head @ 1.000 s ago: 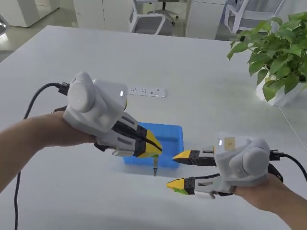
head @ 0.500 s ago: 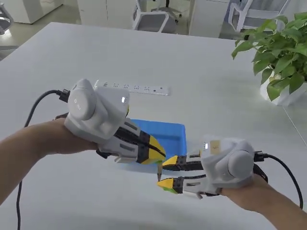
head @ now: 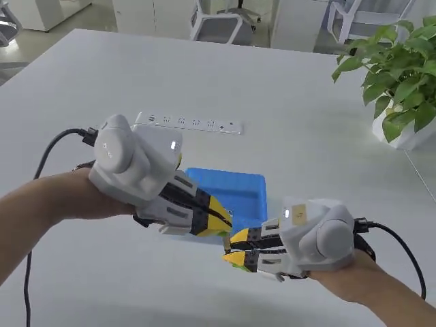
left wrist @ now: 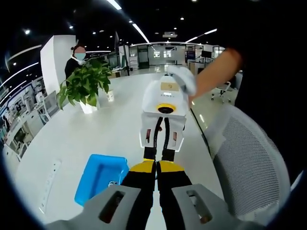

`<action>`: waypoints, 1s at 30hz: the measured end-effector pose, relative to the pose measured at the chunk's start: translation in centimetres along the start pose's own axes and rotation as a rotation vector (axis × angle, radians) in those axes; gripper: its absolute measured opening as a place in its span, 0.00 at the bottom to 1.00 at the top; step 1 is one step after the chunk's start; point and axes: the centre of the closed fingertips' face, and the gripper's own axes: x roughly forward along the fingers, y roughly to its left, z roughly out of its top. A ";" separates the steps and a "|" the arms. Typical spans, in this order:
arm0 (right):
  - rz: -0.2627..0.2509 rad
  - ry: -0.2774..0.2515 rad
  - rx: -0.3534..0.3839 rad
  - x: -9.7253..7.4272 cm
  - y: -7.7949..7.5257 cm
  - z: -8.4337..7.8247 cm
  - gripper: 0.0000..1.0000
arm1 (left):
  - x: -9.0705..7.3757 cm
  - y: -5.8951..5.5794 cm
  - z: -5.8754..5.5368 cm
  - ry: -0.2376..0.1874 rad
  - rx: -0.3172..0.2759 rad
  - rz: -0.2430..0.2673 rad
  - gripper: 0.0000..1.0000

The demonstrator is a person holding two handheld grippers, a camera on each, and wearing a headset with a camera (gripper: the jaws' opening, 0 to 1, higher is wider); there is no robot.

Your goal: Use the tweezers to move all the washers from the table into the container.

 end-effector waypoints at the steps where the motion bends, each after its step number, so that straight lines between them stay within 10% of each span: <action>1: 0.004 0.001 0.004 0.0 0.0 -0.1 0.07 | 0.0 0.0 -0.1 0.003 0.001 -0.001 0.04; 10: 0.032 0.064 -0.021 0.1 0.1 -1.0 0.06 | -0.2 0.1 -2.0 0.066 0.010 -0.007 0.04; 24: 0.079 0.166 -0.054 0.8 0.5 -2.9 0.05 | 0.6 0.1 -8.2 0.259 0.035 -0.028 0.05; 30: 0.094 0.208 -0.069 1.4 0.4 -3.9 0.05 | 1.3 0.4 -10.1 0.277 0.001 -0.019 0.05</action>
